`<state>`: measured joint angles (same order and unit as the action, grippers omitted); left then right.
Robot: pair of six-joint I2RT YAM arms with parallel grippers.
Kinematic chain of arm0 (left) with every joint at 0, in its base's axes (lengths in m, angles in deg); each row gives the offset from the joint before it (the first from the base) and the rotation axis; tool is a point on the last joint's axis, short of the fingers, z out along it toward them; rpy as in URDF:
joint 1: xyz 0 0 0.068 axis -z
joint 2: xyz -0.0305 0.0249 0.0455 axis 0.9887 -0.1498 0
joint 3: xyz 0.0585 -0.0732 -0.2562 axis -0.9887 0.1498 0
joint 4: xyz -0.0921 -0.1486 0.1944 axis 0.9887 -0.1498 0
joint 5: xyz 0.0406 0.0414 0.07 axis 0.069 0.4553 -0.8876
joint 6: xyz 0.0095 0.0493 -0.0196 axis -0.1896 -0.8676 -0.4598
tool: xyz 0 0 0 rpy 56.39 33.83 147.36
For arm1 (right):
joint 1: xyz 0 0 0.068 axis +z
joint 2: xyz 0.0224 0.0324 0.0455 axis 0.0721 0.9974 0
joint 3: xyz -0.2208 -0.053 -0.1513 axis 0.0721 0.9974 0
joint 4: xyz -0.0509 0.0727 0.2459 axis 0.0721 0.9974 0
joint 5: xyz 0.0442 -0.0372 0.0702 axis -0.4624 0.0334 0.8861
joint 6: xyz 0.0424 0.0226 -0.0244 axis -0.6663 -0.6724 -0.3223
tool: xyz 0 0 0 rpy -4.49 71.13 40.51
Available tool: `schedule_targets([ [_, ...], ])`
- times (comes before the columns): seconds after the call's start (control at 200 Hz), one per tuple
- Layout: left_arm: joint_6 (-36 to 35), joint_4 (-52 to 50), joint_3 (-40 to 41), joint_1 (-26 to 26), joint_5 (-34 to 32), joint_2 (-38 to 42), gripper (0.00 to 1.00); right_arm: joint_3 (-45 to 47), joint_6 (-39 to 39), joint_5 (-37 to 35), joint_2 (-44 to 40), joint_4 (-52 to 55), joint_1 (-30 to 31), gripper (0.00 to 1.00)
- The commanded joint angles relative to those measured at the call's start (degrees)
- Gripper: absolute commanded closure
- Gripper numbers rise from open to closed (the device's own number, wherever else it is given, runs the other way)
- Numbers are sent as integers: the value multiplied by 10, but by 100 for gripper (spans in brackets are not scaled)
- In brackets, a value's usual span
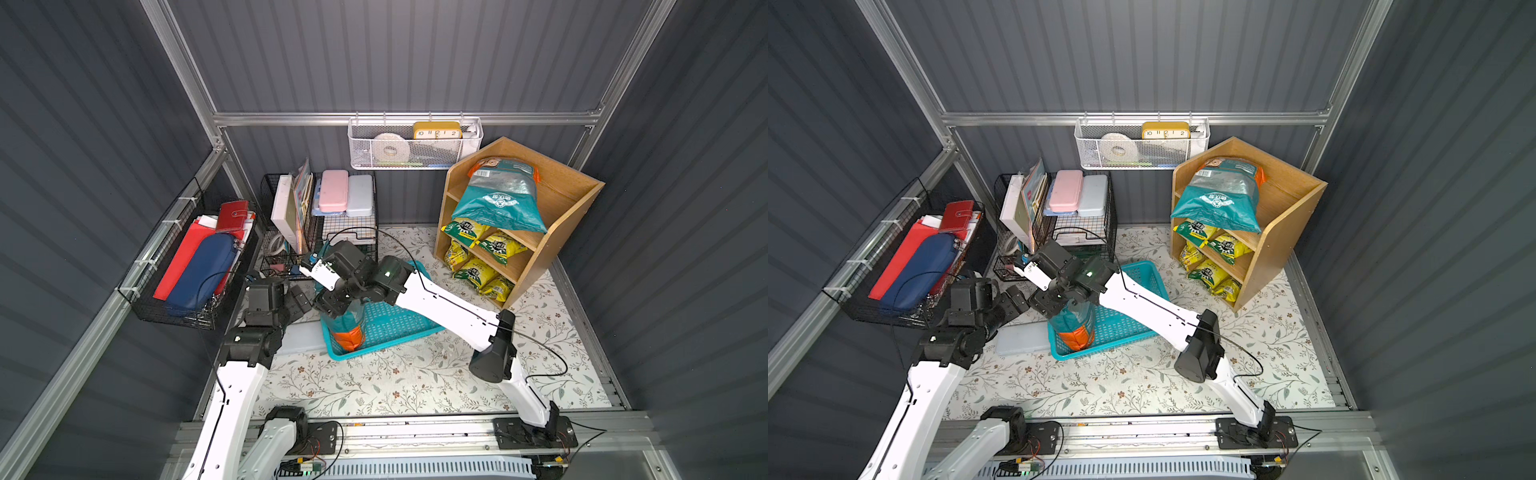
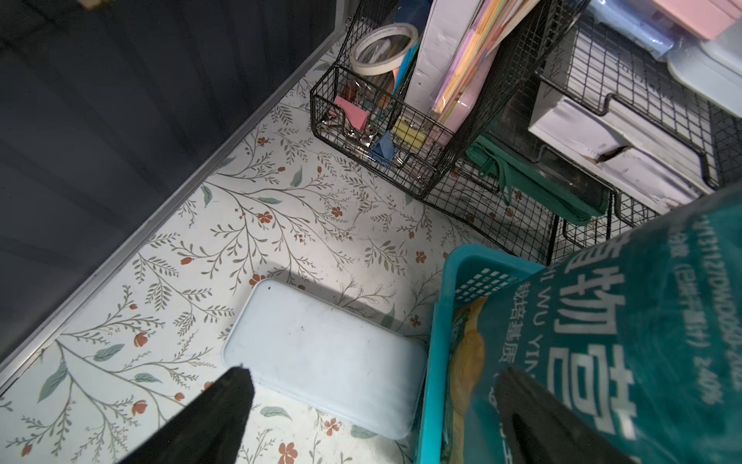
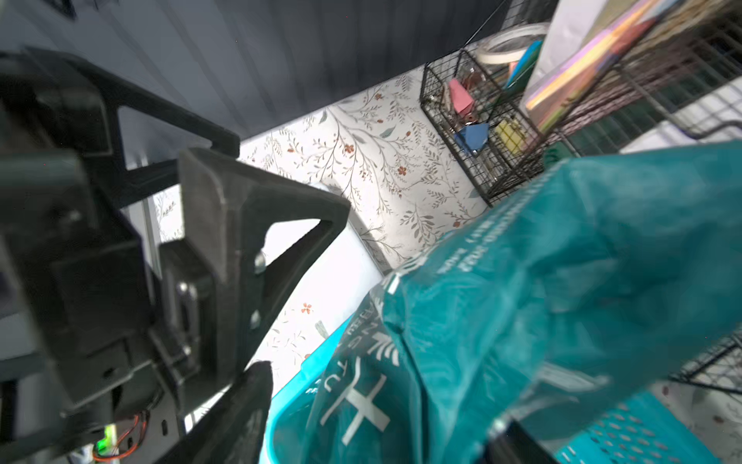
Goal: Take down the fertilizer bag from the shelf
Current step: Place the fertilizer bag in the storage box, then pick up the fertilizer bag from the shelf.
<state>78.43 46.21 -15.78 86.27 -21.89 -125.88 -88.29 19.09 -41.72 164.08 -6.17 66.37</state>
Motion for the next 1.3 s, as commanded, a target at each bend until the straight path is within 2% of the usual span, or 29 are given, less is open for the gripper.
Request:
schedule_targets([
  [0.0,-14,-2,-30,-1,26,-9,0,0,-1,-19,-62,-39,-11,25],
  [0.2,-18,24,-41,-1,72,-8,1,30,-5,-55,-140,-71,-44,19],
  [0.29,-51,41,-60,-1,85,-24,1,35,-12,-90,-168,-57,-70,19],
  [0.395,-69,47,-94,0,120,-43,1,45,-33,-116,-210,-24,-118,19],
  [0.53,-92,68,-150,13,174,-84,1,119,-69,-128,-295,-19,-190,19],
  [0.605,-108,57,-199,53,178,-127,1,167,-103,-141,-344,-25,-233,19],
  [0.7,-148,56,-248,155,119,-180,1,238,-174,-141,-404,-39,-280,19],
  [0.75,-160,62,-280,193,109,-205,1,284,-207,-161,-440,-57,-287,19],
  [0.82,-159,79,-292,220,120,-232,1,346,-271,-211,-484,-74,-287,19],
  [0.971,-141,118,-283,254,130,-259,1,530,-402,-228,-574,-199,-287,16],
  [1.056,-136,126,-274,272,125,-263,1,595,-453,-247,-593,-270,-288,15],
  [1.141,-133,121,-266,288,122,-262,1,638,-500,-253,-593,-352,-302,13],
  [1.231,-129,110,-259,296,114,-256,0,657,-538,-223,-573,-432,-327,11],
  [1.296,-124,104,-233,297,105,-246,1,657,-552,-201,-552,-478,-345,4],
])
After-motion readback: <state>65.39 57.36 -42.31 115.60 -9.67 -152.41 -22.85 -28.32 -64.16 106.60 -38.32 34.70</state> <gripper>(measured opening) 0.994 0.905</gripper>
